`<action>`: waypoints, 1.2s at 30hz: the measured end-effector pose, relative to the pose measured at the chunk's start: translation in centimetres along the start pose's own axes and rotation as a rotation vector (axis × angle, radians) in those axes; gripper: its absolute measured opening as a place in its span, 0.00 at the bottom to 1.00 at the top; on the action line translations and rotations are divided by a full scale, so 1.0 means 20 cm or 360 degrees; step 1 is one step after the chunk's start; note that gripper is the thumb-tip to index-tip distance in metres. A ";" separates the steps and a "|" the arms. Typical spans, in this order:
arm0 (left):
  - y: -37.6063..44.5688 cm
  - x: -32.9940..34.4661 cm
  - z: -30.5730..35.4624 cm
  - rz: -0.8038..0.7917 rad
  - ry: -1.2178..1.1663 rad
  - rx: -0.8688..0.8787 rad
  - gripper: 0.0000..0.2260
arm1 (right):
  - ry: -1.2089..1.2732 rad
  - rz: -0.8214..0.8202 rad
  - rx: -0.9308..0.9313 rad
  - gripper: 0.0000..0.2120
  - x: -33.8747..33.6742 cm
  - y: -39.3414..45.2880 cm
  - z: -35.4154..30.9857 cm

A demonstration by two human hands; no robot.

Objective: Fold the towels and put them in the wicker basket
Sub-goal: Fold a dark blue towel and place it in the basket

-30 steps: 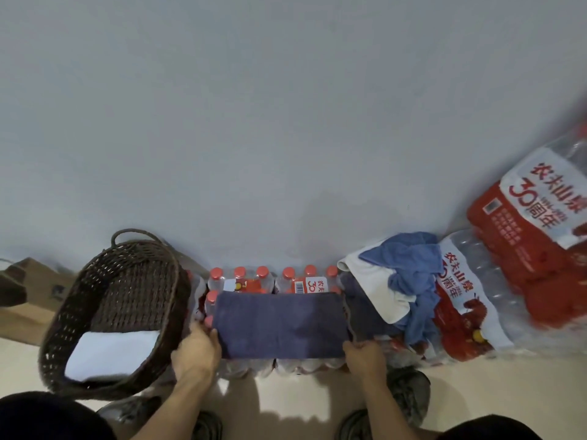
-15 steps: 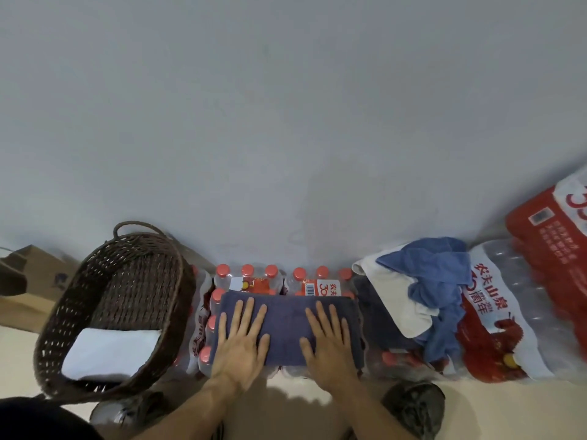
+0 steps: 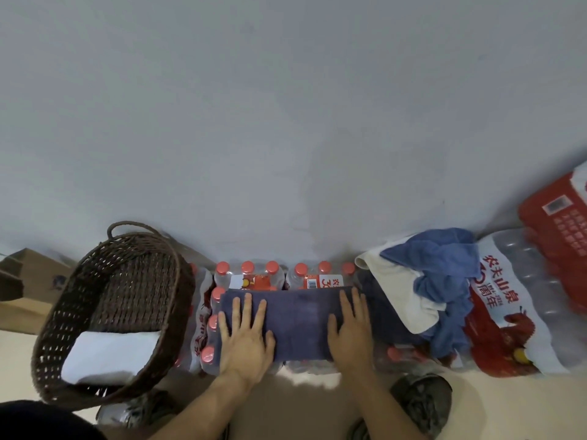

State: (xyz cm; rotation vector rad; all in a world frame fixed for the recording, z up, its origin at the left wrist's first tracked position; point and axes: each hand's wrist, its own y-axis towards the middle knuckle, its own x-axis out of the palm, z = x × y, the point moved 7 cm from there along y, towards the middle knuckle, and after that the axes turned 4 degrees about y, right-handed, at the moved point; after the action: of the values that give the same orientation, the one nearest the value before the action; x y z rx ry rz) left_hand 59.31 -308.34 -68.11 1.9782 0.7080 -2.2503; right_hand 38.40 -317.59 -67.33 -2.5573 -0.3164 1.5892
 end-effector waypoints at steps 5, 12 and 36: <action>-0.03 -0.10 0.28 0.0097 -0.0163 0.0305 0.30 | 0.0189 0.0064 0.0511 0.30 -0.12 -0.03 0.13; -0.16 0.11 0.50 -0.0207 -0.0155 0.0503 0.28 | 0.0554 0.0005 0.0534 0.23 -0.13 -0.07 0.18; -0.04 -0.26 0.29 -0.0365 -0.2440 -0.0404 0.09 | 0.1441 -0.0243 0.0278 0.08 -0.07 -0.16 -0.38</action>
State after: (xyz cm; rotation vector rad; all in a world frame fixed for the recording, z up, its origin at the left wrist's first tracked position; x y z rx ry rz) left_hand 54.51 -311.08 -62.60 -0.2188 0.8216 -2.6489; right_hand 44.16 -314.72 -62.03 -2.7005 -0.2400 0.2908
